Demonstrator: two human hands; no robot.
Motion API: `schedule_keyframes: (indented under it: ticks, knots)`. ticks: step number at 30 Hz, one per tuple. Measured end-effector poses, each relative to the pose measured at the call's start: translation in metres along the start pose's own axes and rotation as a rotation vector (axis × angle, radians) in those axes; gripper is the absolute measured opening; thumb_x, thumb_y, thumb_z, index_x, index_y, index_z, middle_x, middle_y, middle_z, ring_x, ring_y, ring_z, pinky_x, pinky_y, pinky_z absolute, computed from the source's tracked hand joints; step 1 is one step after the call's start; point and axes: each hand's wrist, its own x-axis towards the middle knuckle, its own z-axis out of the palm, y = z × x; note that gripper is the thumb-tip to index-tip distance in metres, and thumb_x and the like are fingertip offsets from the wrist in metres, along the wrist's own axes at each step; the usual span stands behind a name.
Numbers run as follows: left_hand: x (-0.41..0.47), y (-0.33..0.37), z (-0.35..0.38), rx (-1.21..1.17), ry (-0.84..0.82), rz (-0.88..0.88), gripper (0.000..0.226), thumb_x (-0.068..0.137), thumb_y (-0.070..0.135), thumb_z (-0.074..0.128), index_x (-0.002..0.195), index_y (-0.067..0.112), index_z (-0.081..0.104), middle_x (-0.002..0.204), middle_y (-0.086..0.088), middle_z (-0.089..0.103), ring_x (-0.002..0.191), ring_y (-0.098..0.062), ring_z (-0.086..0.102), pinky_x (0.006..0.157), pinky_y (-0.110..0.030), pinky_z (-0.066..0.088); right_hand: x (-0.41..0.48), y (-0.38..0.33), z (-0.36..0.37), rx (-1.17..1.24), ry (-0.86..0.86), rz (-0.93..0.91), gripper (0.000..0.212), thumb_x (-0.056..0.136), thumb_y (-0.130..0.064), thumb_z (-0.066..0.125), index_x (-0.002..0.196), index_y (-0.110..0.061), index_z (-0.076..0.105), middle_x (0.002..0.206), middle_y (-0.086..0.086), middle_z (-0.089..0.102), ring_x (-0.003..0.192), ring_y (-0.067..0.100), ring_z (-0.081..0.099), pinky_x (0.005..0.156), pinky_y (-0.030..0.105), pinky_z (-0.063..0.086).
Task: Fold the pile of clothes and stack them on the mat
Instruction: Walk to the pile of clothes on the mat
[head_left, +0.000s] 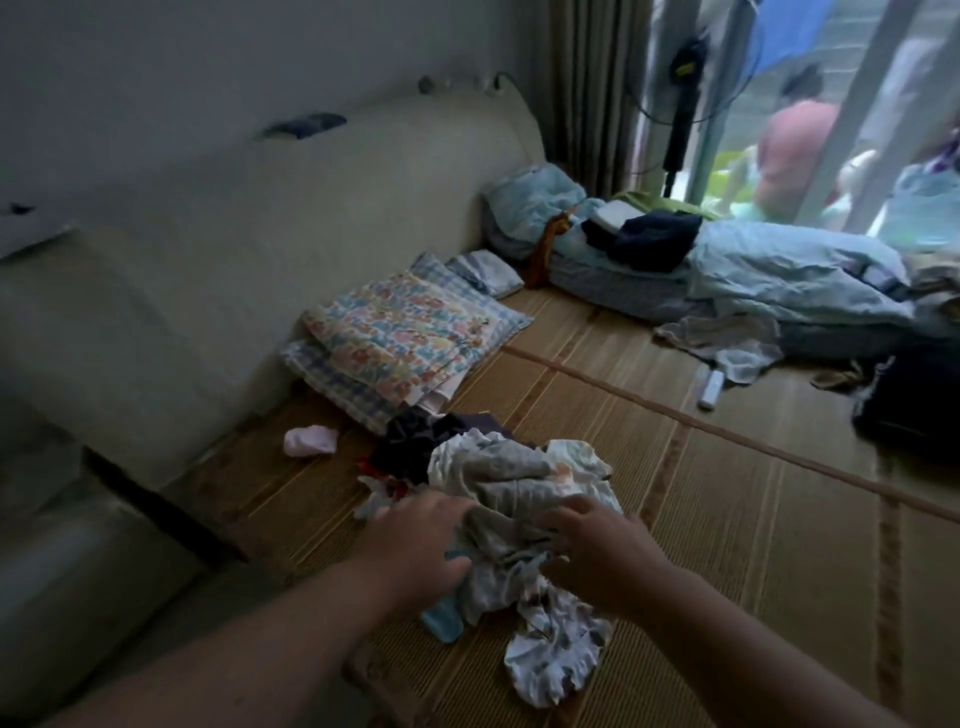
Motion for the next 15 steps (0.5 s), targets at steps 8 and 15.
schedule_keyframes:
  ticks: [8, 15]
  knots:
    - [0.078, -0.021, -0.007, 0.073, -0.044, 0.256, 0.063, 0.089, 0.05, 0.05, 0.145, 0.038, 0.026, 0.145, 0.011, 0.035, 0.134, -0.014, 0.035, 0.109, -0.04, 0.028, 0.018, -0.001, 0.008, 0.108, 0.087, 0.293, 0.053, 0.086, -0.055, 0.053, 0.135, -0.039, 0.04, 0.143, -0.005, 0.039, 0.125, 0.018, 0.045, 0.105, 0.049, 0.036]
    - [0.143, -0.079, 0.002, 0.117, -0.16, 0.521, 0.066, 0.087, 0.052, 0.051, 0.145, 0.039, 0.024, 0.144, 0.011, 0.037, 0.132, -0.014, 0.037, 0.109, -0.038, 0.03, 0.067, -0.039, 0.039, 0.211, 0.204, 0.627, 0.053, 0.086, -0.056, 0.054, 0.135, -0.038, 0.043, 0.14, -0.009, 0.043, 0.121, 0.012, 0.047, 0.103, 0.042, 0.037]
